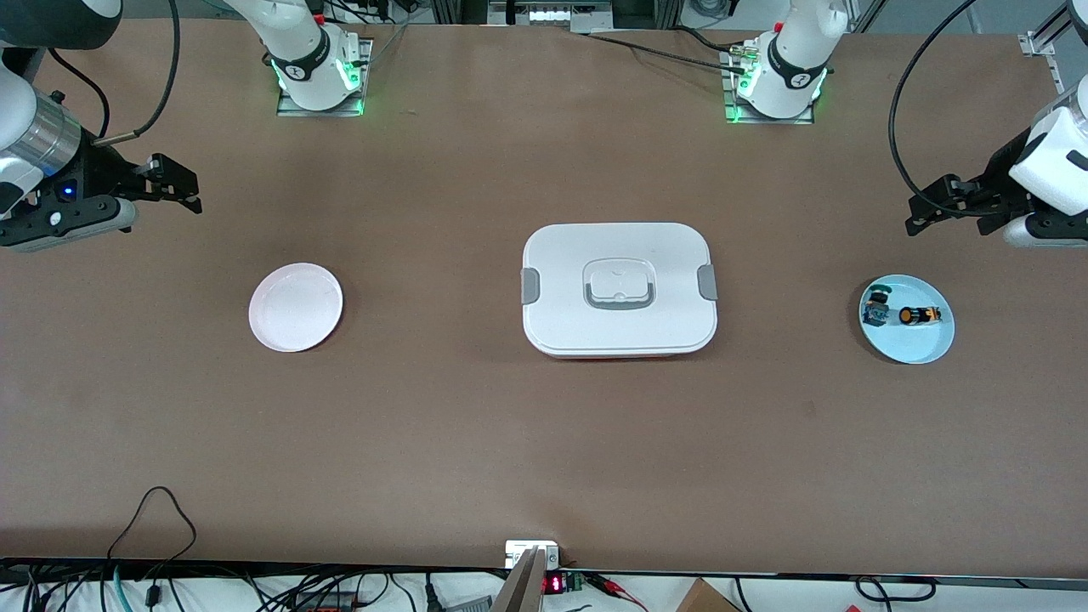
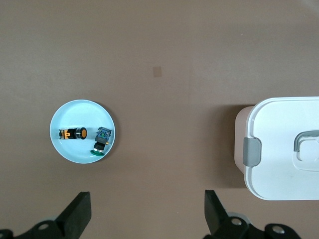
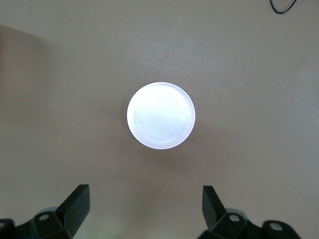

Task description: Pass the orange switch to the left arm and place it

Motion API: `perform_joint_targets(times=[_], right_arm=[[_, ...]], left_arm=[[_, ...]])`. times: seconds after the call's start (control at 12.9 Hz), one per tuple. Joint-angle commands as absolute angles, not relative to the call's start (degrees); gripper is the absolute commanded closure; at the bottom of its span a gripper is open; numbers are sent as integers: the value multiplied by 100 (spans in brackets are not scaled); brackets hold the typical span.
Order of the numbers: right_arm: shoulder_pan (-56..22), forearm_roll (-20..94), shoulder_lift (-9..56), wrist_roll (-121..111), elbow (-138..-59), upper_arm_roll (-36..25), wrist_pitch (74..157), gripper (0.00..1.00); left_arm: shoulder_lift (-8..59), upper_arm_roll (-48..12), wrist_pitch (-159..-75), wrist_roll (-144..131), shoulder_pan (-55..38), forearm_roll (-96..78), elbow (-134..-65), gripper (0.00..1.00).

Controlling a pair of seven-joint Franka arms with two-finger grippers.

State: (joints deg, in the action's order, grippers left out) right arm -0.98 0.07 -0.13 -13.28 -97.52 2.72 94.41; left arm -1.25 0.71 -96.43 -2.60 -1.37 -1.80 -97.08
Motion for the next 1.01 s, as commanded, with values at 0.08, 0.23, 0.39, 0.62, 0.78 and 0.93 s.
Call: perform_joint_targets(times=[0.08, 0.23, 0.39, 0.62, 0.78, 0.93], right_arm=[[-62, 105, -88, -1336, -9809, 272, 9448, 0], [-62, 105, -88, -1353, -9809, 272, 9474, 0], [-53, 105, -79, -1354, -9809, 272, 9501, 0], [-53, 105, -79, -1354, -9809, 264, 9492, 0], [-53, 105, -79, -1345, -9809, 264, 9440, 0], [-53, 105, -79, -1275, -9809, 264, 9387, 0]], left_arm=[[-124, -35, -9414, -149, 0, -123, -9713, 0], [-88, -53, -9369, -158, -17, -114, -9633, 0], [-70, -53, -9369, -158, -53, -106, -9572, 0], [-26, -53, -9378, -132, -62, -105, -9554, 0], [-26, -61, -9369, -132, -62, -114, -9554, 0], [-18, -70, -9369, -141, -70, -105, -9554, 0]])
